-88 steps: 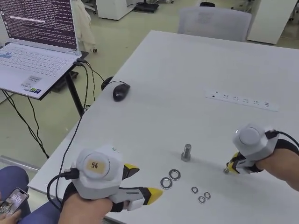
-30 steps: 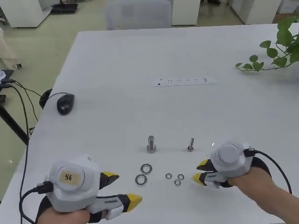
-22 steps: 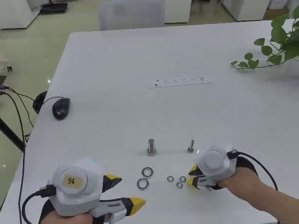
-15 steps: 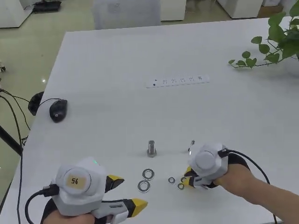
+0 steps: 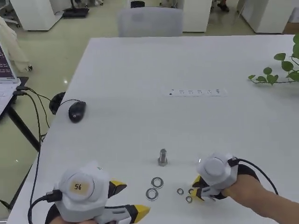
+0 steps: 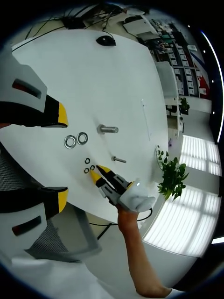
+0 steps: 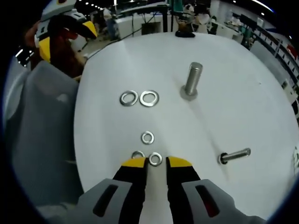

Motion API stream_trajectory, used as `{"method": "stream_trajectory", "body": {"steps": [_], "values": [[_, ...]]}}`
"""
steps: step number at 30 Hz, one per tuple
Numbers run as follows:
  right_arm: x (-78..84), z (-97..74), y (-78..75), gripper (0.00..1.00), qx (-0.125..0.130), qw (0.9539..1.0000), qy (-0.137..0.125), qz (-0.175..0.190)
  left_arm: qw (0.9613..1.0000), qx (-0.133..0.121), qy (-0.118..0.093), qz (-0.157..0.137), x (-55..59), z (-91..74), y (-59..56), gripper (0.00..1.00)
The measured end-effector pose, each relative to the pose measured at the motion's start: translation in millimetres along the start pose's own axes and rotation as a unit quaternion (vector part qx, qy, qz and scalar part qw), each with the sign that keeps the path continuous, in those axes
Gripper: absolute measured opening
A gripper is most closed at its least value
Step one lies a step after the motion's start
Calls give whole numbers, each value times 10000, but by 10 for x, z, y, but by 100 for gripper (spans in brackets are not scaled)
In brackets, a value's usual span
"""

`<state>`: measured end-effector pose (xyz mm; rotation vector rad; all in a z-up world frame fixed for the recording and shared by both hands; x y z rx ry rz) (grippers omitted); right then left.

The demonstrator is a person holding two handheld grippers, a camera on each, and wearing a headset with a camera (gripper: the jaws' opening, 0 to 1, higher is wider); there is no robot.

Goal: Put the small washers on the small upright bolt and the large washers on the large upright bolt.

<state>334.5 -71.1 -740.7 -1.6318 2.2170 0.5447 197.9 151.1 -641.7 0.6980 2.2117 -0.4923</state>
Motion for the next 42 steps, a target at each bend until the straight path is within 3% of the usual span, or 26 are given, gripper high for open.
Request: {"method": "stream_trajectory", "body": {"steps": [3,4,10,12,27,38,42], "values": [[44,35,6,17,-51,9999,93,-53,9998,-151,-48,-91,-10,-31,-1,50],[39,28,9,17,-55,9999,5,-121,9997,-198,-76,-116,-21,-42,-2,50],[35,28,-38,16,-25,9999,45,-145,9988,-393,-180,-211,-53,-87,-29,50],[25,32,-42,16,-37,9994,101,-344,9985,-439,-209,-250,-59,-94,-50,50],[-25,64,-31,18,-175,9952,235,-932,9989,-350,-214,-219,-115,26,-159,50],[83,21,-58,14,-66,9996,-30,-261,9987,-320,-252,-300,-90,57,-155,50],[108,6,-69,14,-153,9998,-37,-127,9987,-315,-240,-321,-77,66,-143,50]]}}
Point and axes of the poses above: the centre of the closed fingertips' face, and the gripper's own axes: z roughly forward along the fingers, y roughly to its left, x roughly out of its underside, the point moved 9 cm from there along -z, roughly backward along the fingers, and after that the axes turned 8 degrees about z, right-handed, at the moved point
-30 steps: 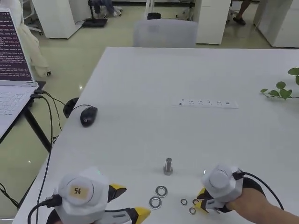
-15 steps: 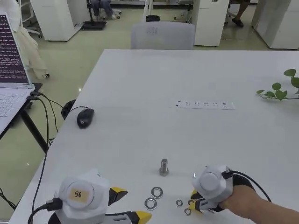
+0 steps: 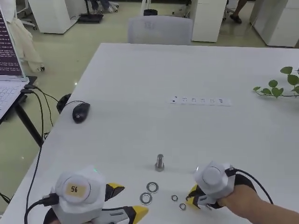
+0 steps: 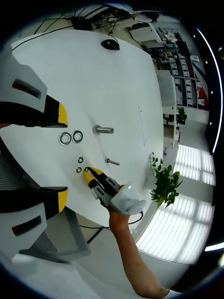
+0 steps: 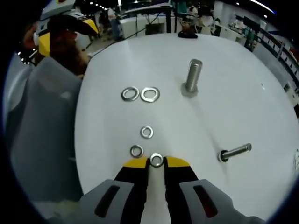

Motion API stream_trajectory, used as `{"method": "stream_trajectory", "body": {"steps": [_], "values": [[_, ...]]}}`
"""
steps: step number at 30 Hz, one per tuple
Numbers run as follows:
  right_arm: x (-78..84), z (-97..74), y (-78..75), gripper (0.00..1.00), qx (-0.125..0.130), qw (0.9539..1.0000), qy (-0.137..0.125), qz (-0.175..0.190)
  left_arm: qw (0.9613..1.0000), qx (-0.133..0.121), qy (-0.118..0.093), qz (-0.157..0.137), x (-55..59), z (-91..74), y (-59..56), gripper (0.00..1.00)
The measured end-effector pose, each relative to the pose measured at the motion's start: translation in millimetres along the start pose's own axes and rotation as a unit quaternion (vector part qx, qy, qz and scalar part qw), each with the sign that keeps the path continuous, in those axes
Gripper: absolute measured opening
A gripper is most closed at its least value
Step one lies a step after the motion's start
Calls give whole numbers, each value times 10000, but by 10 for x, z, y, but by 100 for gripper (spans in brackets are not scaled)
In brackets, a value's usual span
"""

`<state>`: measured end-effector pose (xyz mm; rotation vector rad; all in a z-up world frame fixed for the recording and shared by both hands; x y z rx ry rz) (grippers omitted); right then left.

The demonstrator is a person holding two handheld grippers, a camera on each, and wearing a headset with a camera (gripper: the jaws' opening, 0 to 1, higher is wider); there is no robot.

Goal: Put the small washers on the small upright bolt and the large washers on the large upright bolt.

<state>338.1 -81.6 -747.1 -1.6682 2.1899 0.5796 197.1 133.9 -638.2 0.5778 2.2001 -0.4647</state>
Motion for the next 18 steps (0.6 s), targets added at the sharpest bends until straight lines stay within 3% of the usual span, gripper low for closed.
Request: {"method": "stream_trajectory", "body": {"steps": [7,10,15,16,17,18], "values": [[-47,-1,13,16,-176,9972,394,-613,10000,19,-17,30,-34,15,25,50],[-77,2,30,16,-141,9913,633,-1147,10000,24,-30,43,-46,21,34,50],[-107,-2,43,17,-164,9880,798,-1310,10000,24,-33,50,-47,21,35,50],[-114,-1,48,17,-175,9845,875,-1510,10000,27,-26,43,-40,23,32,50],[-116,3,51,16,-170,9839,893,-1537,10000,24,-22,43,-36,22,30,50],[-116,-1,57,15,-162,9797,1023,-1717,10000,24,-20,40,-30,23,27,50]]}}
Point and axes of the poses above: the centre of the closed fingertips' face, and the gripper's own axes: z roughly forward along the fingers, y roughly to its left, x roughly out of its underside, the point moved 9 cm from there along -z, roughly backward along the fingers, and after that the axes turned 8 degrees about z, right-handed, at the moved point
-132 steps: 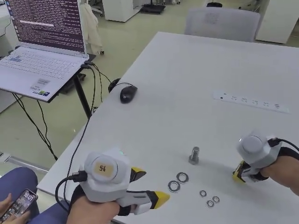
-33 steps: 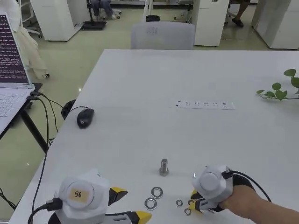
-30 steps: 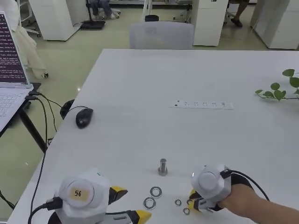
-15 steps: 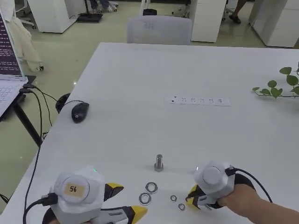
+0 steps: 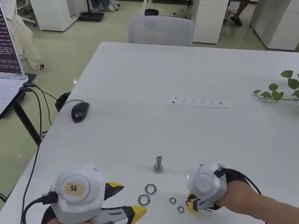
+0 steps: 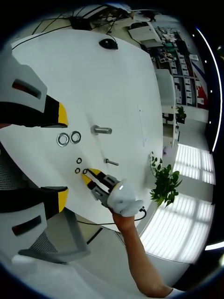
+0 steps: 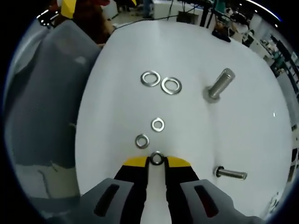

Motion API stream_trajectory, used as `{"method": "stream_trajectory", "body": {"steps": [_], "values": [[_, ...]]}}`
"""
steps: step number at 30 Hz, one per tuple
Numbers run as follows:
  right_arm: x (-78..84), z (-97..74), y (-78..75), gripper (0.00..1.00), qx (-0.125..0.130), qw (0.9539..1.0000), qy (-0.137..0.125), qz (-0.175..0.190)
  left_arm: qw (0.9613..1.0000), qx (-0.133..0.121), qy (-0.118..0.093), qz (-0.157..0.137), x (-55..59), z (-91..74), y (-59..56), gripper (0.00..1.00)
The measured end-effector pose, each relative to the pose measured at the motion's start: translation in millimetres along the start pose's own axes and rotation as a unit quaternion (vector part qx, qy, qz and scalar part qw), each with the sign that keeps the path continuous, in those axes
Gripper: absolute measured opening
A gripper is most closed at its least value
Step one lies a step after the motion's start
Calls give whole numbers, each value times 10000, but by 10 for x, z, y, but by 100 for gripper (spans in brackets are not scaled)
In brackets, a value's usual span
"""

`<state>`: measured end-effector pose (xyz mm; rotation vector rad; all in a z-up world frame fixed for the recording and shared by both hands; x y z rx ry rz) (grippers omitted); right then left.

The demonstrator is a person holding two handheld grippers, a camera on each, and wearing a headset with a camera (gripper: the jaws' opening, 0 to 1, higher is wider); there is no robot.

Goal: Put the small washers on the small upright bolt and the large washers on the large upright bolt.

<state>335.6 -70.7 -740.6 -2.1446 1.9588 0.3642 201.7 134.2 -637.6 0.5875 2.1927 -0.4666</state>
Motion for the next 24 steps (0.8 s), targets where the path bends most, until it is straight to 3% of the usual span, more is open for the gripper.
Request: {"method": "stream_trajectory", "body": {"steps": [5,11,14,20,24], "values": [[-16,4,2,14,16,10000,61,-54,10000,6,-2,-4,0,6,-18,50],[85,-19,-5,13,123,9959,-304,843,10000,-8,-40,-14,-17,5,-12,50],[133,-70,1,13,91,9887,-633,1352,10000,-26,-47,-27,-14,5,4,49],[211,-279,-106,13,343,9839,-783,1572,10000,3,-51,-17,-26,19,-7,49],[246,-453,-217,13,513,9837,-750,1550,10000,11,-65,-22,-32,28,-3,49]]}}
Point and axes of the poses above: the centre of the closed fingertips' face, and the gripper's own axes: z roughly forward along the fingers, y roughly to its left, x roughly out of its underside, the point moved 9 cm from there along -z, roughly backward along the fingers, and after that the axes turned 8 degrees about z, right-handed, at the moved point
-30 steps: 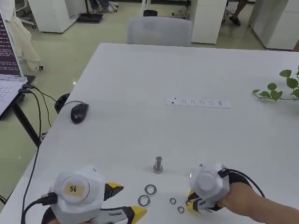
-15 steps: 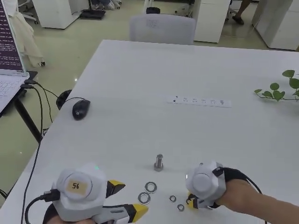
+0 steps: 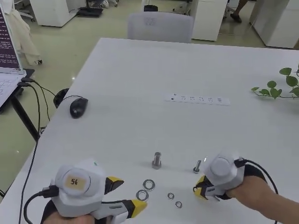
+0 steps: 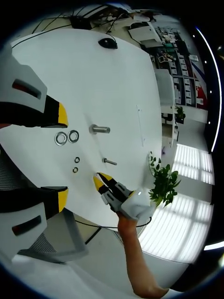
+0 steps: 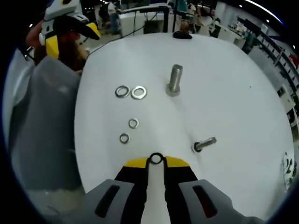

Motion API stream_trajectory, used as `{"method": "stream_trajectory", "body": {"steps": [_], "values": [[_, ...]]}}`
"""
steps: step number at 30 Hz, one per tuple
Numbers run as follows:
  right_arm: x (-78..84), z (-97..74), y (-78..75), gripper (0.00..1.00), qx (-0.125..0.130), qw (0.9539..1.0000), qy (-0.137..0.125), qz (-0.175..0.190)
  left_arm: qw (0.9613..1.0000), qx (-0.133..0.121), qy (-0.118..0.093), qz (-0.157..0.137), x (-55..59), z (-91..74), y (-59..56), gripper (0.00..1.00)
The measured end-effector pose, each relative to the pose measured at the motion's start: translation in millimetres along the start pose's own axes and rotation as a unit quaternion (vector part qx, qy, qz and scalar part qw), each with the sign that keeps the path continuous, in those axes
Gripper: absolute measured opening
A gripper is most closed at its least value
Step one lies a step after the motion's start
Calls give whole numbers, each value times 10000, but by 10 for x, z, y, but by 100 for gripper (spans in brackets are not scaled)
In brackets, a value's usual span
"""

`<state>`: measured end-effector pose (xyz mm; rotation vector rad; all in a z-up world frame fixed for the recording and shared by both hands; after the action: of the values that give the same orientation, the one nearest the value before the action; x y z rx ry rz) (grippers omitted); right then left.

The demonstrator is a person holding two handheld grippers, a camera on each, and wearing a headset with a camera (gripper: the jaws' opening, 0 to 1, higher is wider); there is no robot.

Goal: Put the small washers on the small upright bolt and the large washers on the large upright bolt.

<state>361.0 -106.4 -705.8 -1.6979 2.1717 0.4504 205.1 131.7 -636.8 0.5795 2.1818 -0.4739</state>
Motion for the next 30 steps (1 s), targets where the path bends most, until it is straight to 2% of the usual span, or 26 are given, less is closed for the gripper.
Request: {"method": "stream_trajectory", "body": {"steps": [4,6,9,13,18,23,30], "values": [[-88,-181,-157,13,106,9999,54,-89,10000,14,-14,2,-1,8,-1,49],[-155,-254,-227,13,195,9991,143,-339,10000,24,-10,-3,3,13,-7,49],[-249,-309,-272,13,114,9990,138,-419,10000,39,-9,0,9,18,-14,49],[-339,-298,-403,13,189,9980,241,-558,10000,35,8,13,8,14,-16,50],[-473,-258,-521,13,159,9977,287,-591,10000,-2,4,11,0,-3,10,50],[-505,-189,-605,13,92,9971,440,-607,10000,-61,-23,-18,-7,-36,31,50],[-489,-127,-620,13,11,9963,570,-640,9999,-138,-17,-85,20,-61,45,50]]}}
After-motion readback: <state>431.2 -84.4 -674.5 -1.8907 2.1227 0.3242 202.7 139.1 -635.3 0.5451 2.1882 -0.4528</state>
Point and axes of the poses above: the centre of the closed fingertips' face, and the gripper's own axes: z roughly forward along the fingers, y roughly to its left, x roughly out of its underside, the point moved 9 cm from there along -z, roughly backward along the fingers, and after that the axes turned 8 degrees about z, right-handed, at the moved point
